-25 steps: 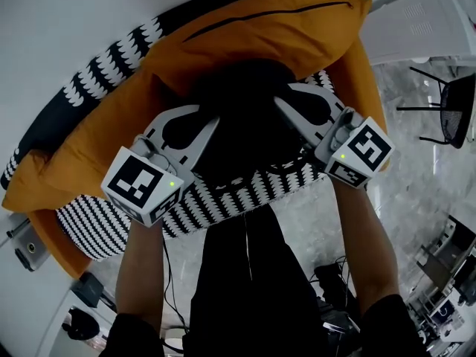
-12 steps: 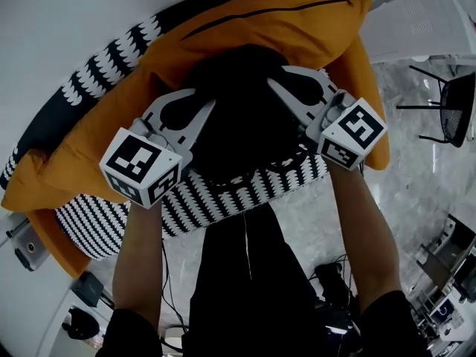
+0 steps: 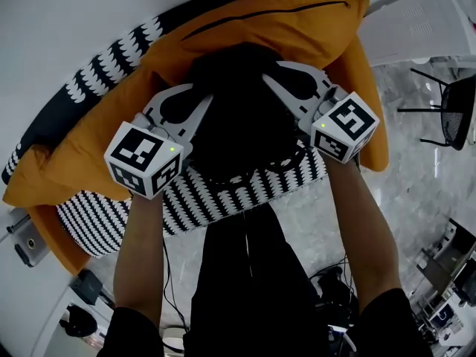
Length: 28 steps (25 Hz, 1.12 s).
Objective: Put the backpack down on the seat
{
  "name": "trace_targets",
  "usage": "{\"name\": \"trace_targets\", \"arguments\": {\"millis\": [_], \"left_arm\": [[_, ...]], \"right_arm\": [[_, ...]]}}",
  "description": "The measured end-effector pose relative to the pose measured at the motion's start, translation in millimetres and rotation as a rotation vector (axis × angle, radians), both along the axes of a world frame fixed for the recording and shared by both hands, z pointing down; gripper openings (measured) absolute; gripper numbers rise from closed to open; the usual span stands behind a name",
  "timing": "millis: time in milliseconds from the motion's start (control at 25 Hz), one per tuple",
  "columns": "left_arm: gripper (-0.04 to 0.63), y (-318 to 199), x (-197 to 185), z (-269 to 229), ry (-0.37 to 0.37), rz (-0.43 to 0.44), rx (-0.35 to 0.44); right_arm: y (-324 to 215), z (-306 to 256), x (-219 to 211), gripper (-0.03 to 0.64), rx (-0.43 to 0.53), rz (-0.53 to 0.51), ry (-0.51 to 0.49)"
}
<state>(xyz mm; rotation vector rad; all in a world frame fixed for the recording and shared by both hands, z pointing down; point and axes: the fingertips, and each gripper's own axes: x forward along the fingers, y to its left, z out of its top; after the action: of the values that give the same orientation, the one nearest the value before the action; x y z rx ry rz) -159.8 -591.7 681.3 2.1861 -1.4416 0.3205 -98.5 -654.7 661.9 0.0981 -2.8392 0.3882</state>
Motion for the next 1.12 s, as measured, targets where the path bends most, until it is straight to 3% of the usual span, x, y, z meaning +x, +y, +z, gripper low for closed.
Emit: {"name": "trace_targets", "arguments": {"millis": [160, 280, 720, 880, 1120], "left_arm": [[0.044, 1.0, -3.9, -2.5, 0.002, -0.031, 0.002], [0.135, 3.6, -11.4, -6.9, -0.005, -0.071, 0.012], [0.135, 32.1, -8.3, -35.7, -0.009, -0.126, 0.048], [0.13, 41.1, 5.8, -57.8, 0.012, -0.138, 0.088], [0.08, 54.7, 29.0, -107.4, 0.033, -0.138, 0.178]], "right_arm": [[-3.3, 1.2, 2.5, 0.076, -0.004, 0.015, 0.008], [-6.2, 2.7, 7.9, 0.123, -0.008, 0.037, 0.015], [-6.5, -29.0, 44.0, 0.124, 0.023, 0.069, -0.029], [3.4, -52.5, 58.4, 0.12, 0.024, 0.067, -0.074], [32.5, -105.1, 77.7, 0.062, 0.046, 0.034, -0.162]]}}
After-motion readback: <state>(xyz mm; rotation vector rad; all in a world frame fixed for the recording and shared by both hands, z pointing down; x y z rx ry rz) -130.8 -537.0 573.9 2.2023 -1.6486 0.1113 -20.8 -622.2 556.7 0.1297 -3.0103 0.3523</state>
